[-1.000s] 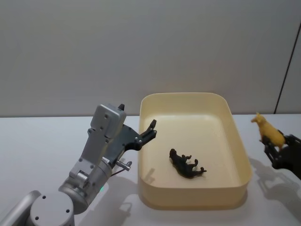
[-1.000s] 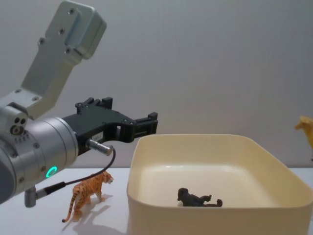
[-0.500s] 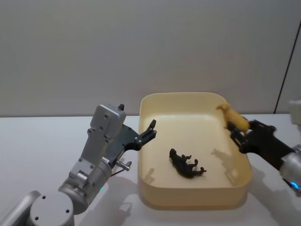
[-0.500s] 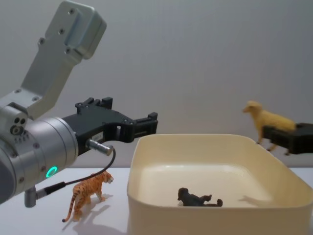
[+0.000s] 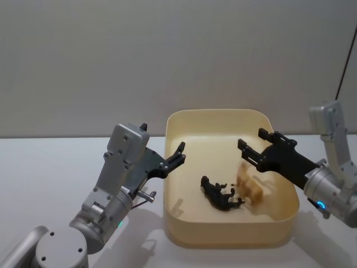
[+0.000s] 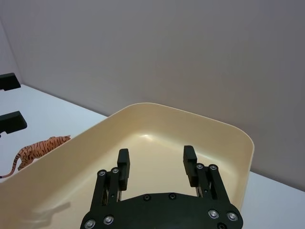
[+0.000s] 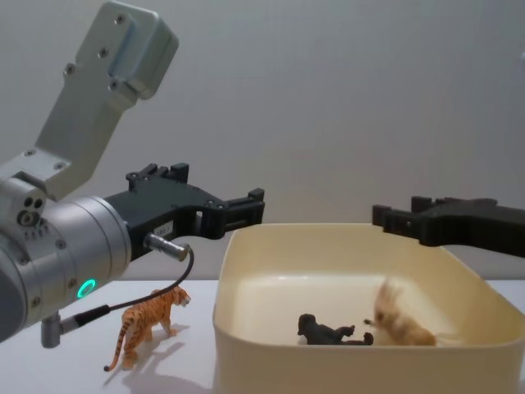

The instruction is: Pick up the toy alternately with two hands and place it into the central storage box.

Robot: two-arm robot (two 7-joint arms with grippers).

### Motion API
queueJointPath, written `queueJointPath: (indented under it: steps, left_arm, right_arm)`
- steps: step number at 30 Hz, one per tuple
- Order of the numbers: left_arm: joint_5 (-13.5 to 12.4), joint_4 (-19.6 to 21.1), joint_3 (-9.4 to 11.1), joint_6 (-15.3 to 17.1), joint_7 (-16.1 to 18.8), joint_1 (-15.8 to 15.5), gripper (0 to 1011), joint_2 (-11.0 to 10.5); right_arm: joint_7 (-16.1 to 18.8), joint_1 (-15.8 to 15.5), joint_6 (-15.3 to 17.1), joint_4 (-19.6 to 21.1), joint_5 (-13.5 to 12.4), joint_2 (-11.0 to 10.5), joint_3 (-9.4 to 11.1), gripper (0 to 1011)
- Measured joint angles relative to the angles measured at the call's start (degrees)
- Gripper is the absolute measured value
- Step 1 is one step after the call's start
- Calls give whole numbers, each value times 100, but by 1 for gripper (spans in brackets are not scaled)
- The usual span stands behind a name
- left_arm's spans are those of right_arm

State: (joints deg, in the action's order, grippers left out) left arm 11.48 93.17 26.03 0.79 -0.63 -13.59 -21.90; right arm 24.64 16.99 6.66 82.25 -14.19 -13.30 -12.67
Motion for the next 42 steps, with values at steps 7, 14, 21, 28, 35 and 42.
queueJointPath:
  steps: [7,14,21,28,35,42]
  left_arm:
    - [0,0,0,0,0,0,1001,0]
    - [0,0,0,0,0,0,1001,0]
    - [0,0,0,0,0,0,1001,0]
    - [0,0,0,0,0,0,1001,0]
    - [0,0,0,4,-2,2,1001,0]
    - [62,55,-13,151,-44,33,1001,-18]
  right_arm:
    - [66,125,14,-121,37,80,-54,825]
    - [53,96,7,-69,7,41,-30,1001]
    - [-140,-142,-33,234,-152,-151,116,1001]
    - [-447,-500,-102,629,-357,-424,329,1001]
    - [-660,-761,-156,912,-510,-617,481,1001]
    - [-758,-882,-182,1039,-575,-705,549,1001]
